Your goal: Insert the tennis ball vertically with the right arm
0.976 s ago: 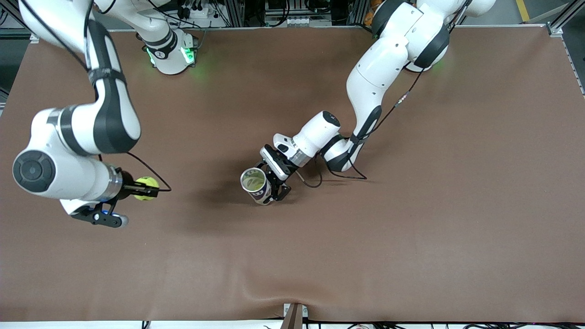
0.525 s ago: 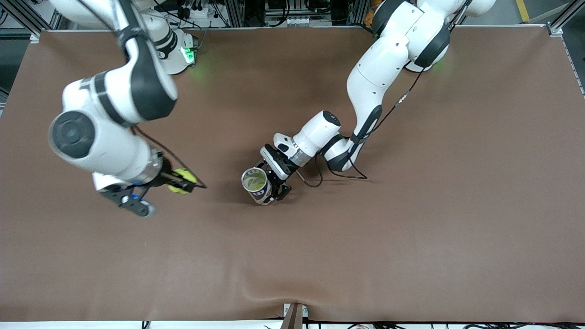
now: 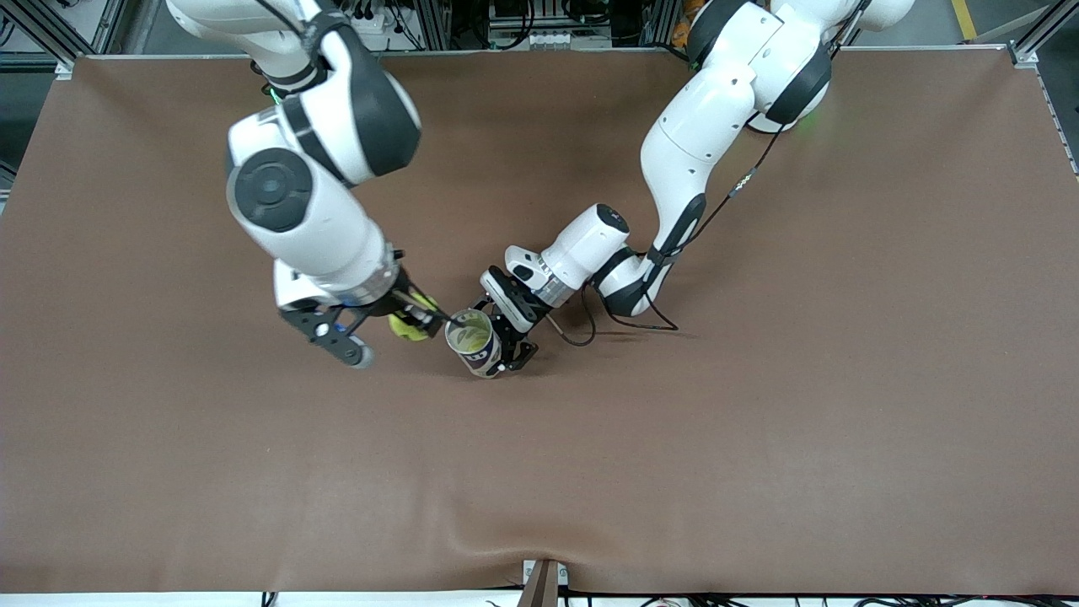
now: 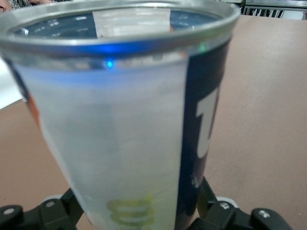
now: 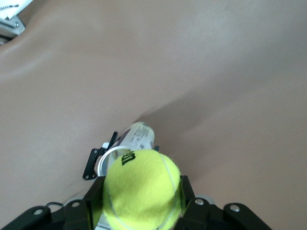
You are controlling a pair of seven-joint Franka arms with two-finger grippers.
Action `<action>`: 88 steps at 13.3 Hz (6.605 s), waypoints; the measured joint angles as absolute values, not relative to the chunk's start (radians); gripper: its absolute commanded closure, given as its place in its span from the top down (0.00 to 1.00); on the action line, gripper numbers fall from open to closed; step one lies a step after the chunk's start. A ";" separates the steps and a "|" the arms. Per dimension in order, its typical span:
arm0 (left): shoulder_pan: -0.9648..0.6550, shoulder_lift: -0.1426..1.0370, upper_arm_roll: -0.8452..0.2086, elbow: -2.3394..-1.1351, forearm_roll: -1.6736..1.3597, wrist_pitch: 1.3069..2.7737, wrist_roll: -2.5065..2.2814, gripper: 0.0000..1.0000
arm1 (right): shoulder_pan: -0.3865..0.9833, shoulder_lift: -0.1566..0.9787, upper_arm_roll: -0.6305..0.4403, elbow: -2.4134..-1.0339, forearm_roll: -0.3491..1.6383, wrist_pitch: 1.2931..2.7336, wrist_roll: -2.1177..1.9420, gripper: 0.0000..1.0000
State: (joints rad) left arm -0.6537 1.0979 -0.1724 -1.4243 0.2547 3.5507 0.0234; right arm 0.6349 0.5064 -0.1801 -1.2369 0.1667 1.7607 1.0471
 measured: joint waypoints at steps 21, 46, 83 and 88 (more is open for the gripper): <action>-0.652 1.096 -0.176 -1.426 0.255 3.551 0.023 1.00 | 0.690 0.598 -0.188 -1.226 0.151 1.832 1.119 1.00; -0.235 0.988 -0.464 -1.733 0.581 3.551 0.023 1.00 | 0.209 0.366 -0.219 -1.199 0.026 1.501 0.355 1.00; 0.346 0.892 -1.041 -1.469 0.581 2.476 -0.332 1.00 | -0.043 0.011 -0.069 -1.500 0.098 1.599 0.183 1.00; 0.346 0.889 -1.065 -1.412 0.578 2.339 -0.360 1.00 | -0.025 0.011 -0.078 -1.500 0.098 1.601 0.184 1.00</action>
